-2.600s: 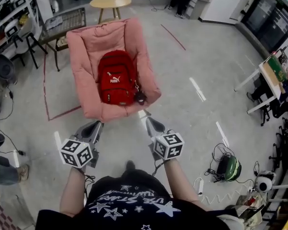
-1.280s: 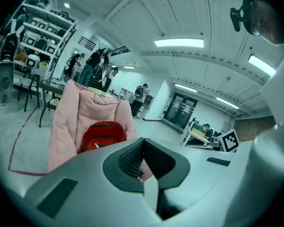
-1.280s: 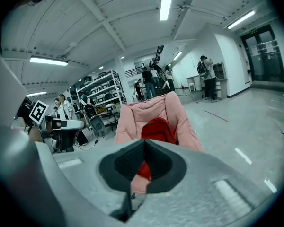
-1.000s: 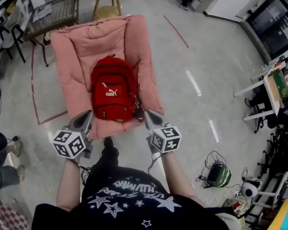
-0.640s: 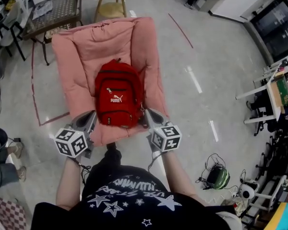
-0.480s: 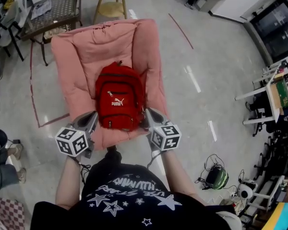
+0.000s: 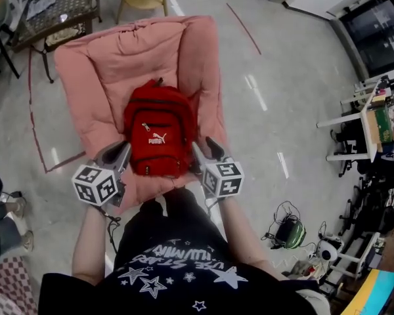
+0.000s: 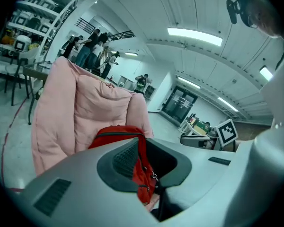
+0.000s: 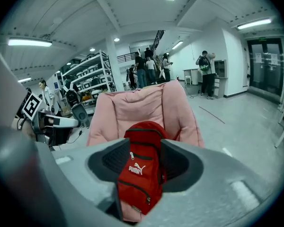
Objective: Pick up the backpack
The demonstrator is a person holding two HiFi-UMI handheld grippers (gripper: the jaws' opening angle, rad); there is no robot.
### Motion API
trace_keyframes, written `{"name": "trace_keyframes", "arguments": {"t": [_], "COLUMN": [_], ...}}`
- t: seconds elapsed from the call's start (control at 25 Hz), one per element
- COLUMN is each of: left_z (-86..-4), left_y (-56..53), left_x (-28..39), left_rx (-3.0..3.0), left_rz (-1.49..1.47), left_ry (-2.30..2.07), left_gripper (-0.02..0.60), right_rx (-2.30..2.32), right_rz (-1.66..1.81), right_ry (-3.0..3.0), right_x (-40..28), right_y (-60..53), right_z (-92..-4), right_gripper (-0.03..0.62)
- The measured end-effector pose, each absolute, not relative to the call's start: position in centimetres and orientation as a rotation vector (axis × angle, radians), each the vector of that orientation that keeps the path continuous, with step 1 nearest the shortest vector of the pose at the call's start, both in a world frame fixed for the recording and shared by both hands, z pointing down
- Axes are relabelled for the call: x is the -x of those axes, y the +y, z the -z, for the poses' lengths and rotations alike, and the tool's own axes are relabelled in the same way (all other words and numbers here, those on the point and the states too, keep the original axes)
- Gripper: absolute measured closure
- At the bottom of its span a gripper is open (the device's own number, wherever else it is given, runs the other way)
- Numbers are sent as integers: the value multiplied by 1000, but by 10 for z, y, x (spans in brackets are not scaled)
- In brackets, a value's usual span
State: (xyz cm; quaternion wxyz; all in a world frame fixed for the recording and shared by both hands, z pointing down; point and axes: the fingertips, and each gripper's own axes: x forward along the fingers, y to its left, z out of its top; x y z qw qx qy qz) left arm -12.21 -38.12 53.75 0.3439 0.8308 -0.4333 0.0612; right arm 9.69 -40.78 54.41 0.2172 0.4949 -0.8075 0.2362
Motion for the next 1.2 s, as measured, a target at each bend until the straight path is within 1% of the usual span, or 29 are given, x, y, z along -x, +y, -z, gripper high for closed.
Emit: {"name": "trace_keyframes", "arguments": {"t": [0.08,0.12,0.16,0.2,0.28,0.32,0.4,0.48,0.8,1.2], "left_z": [-550,-556,-561,-565,-574,-578,-588,-600,-666,-752], "left_y": [-392,-396,-400,-405,-416,-422,-437,-455,-527,-572], "left_x": [124,124,123,122,120,119,119,120,124,129], "left_rx": [-2146,-2140,-2133,-2125,-2111,-2107,-2102,-2094,-2007,-1940], "left_rz": [-172,-180,-189,-203,-250,-279,-334,-382,-518,-668], "left_ry": [-1156,-1159,-1161,-1165,-1182,-1193,-1216,-1235,-1244,-1243], "left_gripper": [487,484,462,417,352,326,276,254,253,253], "right_rx": [-1338,-1322,-1308,-1298,-1288,-1280,-1240,-1182,-1036,-836], "right_rz": [-676,-687,-693,-696,-691,-687,-681,-669,-653,-570], "right_ry": [-2236,-2238,-2239,-2240,-2240,-2240,-2246,-2257,-2254,-2220], "right_x": [-95,-94,-94,-93,-94,-94,-91,-87,-76,-52], "right_y": [-419,-425,-431,-438,-455,-464,-480,-495,-556,-589], "right_z": [-558,-565,-571,-576,-583,-585,-590,-597,-638,-709], "right_gripper": [355,327,295,263,193,182,181,181,181,182]}}
